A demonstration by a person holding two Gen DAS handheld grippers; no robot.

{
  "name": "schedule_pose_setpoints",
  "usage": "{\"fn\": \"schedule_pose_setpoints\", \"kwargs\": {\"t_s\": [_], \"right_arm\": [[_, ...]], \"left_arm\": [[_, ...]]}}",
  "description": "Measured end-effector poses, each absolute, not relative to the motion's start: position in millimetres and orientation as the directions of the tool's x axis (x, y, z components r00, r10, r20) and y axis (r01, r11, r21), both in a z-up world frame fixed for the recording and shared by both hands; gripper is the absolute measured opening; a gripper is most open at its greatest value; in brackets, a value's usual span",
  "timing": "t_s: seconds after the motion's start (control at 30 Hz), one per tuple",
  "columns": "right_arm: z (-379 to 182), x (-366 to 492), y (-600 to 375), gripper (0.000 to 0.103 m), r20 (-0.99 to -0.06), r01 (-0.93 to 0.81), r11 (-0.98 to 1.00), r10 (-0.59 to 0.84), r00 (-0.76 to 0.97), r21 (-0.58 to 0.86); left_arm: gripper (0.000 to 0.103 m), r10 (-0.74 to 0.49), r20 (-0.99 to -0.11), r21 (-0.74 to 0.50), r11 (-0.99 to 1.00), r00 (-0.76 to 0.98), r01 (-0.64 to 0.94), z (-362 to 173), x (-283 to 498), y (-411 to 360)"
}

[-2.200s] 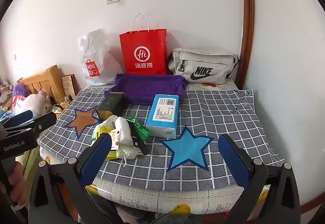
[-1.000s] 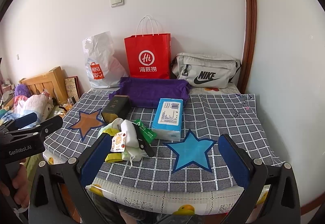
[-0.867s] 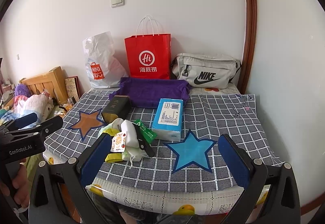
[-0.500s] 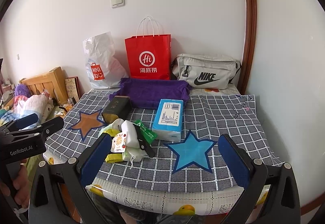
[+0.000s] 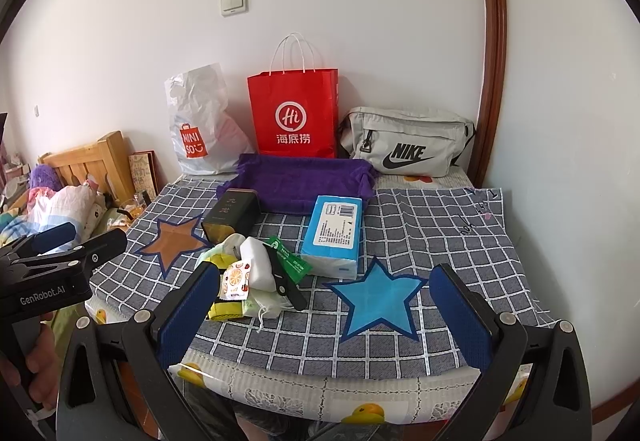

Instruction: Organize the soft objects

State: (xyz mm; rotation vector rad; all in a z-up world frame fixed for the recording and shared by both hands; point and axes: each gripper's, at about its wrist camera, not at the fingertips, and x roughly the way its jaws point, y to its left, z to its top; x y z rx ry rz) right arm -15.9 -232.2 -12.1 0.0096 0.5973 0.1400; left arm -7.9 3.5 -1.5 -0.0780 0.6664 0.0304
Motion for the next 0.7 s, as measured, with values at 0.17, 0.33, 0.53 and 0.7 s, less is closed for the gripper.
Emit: {"fn": "schedule_pose_setpoints", "kwargs": {"t_s": [0.17, 0.33, 0.53, 0.7], "right_arm": [[-12.3, -17.2, -232.8, 0.103, -0.557, -0.13, 0.99, 0.136, 0.819, 0.051], [-13.0, -18.5, -232.7, 0.103, -0.556, -0.131, 0.99, 0.136, 0.82, 0.049], [-13.6, -20.2, -230.5, 0.103, -0.555, -0.135, 0.99, 0.137, 0.821, 0.046], [-13.4, -19.7, -229.6, 0.103, -0.554, -0.135, 0.99, 0.138, 0.821, 0.047]], "left_arm": [[0.103, 0.004, -0.621, -0.064, 0.996, 0.784, -0.056, -1.4, -7.9, 2.8], [0.103, 0.004, -0.621, -0.065, 0.996, 0.784, -0.057, -1.3, -7.8, 3.1], [0.103, 0.005, -0.623, -0.066, 0.996, 0.782, -0.059, 0.6, -7.8, 3.8], [0.103, 0.004, -0.624, -0.068, 0.996, 0.782, -0.06, 1.1, -7.8, 4.9]]}}
